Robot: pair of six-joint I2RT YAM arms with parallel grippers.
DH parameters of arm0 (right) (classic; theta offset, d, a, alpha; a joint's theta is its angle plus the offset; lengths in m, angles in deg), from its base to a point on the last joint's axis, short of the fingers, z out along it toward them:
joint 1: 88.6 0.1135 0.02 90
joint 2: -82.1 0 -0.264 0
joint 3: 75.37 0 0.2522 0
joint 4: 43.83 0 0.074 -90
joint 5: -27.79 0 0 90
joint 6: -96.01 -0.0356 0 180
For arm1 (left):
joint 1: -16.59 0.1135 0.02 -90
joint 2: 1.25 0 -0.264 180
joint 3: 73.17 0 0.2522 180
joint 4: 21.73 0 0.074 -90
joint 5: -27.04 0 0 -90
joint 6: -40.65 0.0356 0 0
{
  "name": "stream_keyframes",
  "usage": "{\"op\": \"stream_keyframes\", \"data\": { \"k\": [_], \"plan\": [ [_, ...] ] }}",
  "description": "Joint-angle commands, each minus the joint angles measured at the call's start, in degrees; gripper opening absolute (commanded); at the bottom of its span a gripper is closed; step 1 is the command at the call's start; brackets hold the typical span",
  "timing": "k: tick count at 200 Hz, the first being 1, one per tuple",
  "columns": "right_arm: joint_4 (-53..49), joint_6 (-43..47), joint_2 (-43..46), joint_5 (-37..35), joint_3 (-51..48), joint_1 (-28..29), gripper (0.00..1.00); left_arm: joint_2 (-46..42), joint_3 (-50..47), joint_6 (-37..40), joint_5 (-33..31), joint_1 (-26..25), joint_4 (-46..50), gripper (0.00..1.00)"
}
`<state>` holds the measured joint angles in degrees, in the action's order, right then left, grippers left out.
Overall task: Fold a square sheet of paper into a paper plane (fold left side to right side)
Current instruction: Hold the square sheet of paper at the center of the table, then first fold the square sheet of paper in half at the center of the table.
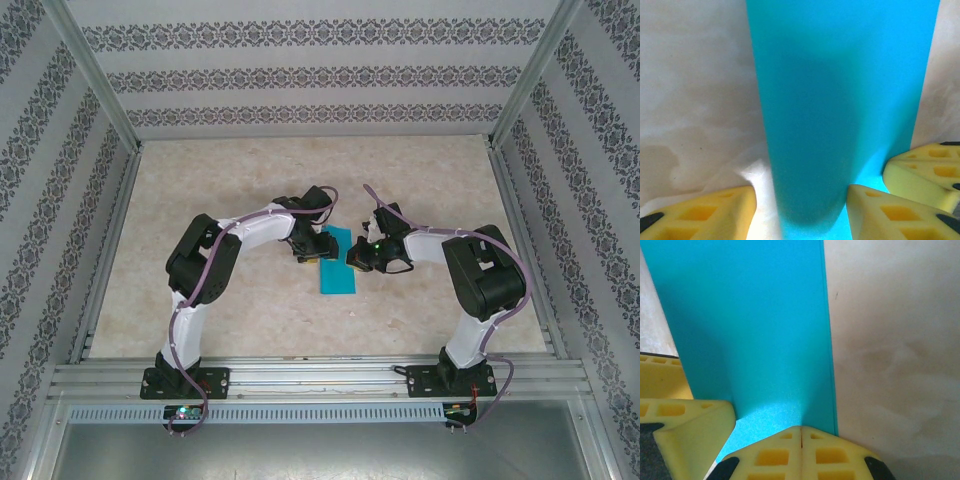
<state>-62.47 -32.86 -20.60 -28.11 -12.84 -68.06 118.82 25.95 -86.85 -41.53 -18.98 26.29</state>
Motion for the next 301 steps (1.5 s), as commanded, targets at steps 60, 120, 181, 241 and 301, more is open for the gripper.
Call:
{"op": "stream_keyframes", "data": {
  "k": [60,120,181,241,301],
  "plan": [
    [-6.60,1.43,-3.56,-5.26,-0.13,0.65,0.03,-11.45,-6.58,3.58,-0.40,2.43,-3.41,0.65],
    [-7.07,1.52,-3.88,-6.29,-0.60,0.68,0.00,-12.33,-10.92,2.81,13.87,2.39,-14.91,0.12],
    [-8.20,2.04,-3.92,-7.12,-0.61,0.71,0.00,-6.96,-11.80,1.51,16.86,2.08,-20.89,0.10],
    [-9.72,2.79,-4.24,-8.18,-0.26,0.73,0.00,-4.40,-13.32,4.03,12.64,2.43,-17.99,0.10],
    [-11.76,3.63,-4.89,-9.66,0.44,0.66,0.00,-4.57,-16.93,3.80,9.31,3.27,-18.81,0.10]
  ]
}}
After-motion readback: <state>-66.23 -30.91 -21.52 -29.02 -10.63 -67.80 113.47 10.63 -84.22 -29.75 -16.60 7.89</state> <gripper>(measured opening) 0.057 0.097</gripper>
